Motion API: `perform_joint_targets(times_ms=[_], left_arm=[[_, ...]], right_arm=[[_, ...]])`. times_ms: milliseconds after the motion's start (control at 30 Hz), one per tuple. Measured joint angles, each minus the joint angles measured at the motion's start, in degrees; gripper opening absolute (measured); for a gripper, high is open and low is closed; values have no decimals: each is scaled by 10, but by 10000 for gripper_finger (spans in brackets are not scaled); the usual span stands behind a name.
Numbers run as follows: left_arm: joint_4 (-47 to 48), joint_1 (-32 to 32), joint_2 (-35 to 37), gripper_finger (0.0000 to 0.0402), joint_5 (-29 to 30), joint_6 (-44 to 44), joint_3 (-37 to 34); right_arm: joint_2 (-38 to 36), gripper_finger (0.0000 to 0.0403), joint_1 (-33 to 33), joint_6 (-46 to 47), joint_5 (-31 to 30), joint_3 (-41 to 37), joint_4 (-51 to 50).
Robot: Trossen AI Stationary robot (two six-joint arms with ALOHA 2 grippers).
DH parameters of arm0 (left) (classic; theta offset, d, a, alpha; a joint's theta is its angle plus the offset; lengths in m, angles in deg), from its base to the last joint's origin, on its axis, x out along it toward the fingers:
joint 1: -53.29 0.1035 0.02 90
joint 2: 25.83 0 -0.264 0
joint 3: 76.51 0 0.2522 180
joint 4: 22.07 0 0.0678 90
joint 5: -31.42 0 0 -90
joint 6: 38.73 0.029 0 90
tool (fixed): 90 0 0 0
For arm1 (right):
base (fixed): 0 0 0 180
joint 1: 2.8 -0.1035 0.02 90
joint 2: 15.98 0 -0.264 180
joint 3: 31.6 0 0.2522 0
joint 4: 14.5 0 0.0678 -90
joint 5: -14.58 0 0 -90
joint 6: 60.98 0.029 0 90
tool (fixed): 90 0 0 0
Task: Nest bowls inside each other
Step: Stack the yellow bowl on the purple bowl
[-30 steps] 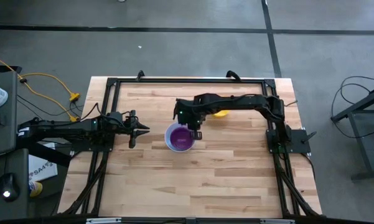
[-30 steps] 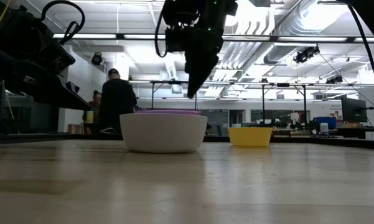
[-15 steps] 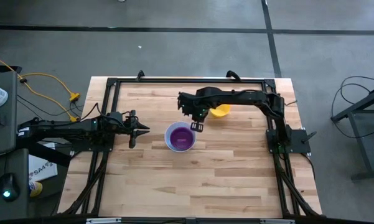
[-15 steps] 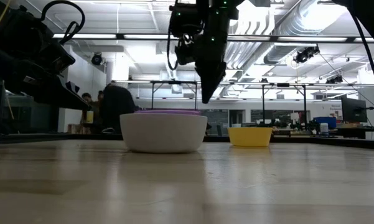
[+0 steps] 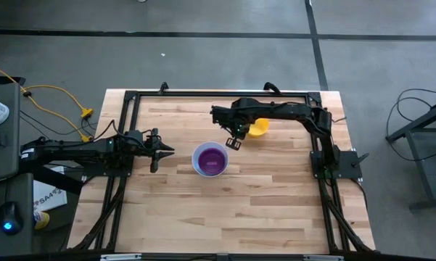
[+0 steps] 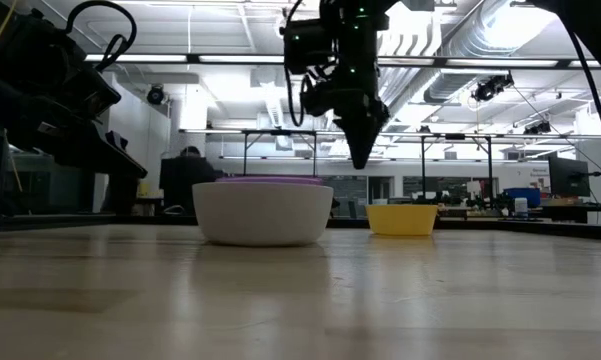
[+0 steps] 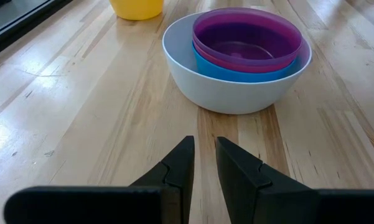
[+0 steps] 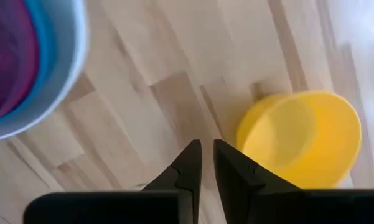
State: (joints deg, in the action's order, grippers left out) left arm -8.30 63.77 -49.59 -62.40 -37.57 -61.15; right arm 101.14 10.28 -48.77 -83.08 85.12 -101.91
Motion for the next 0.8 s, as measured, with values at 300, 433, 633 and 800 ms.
perform_joint_targets(times_ms=[300, 433, 633, 800], left_arm=[[0, 0, 0, 67, 0, 0, 0], [0, 0, 0, 67, 0, 0, 0], [0, 0, 0, 67, 0, 0, 0], [0, 0, 0, 67, 0, 0, 0]], right_arm=[[-6, 36, 33, 83, 1, -46, 20], [-6, 36, 38, 110, 1, -59, 31], [-7, 36, 34, 139, 1, -65, 55], [-7, 36, 36, 164, 1, -65, 57]])
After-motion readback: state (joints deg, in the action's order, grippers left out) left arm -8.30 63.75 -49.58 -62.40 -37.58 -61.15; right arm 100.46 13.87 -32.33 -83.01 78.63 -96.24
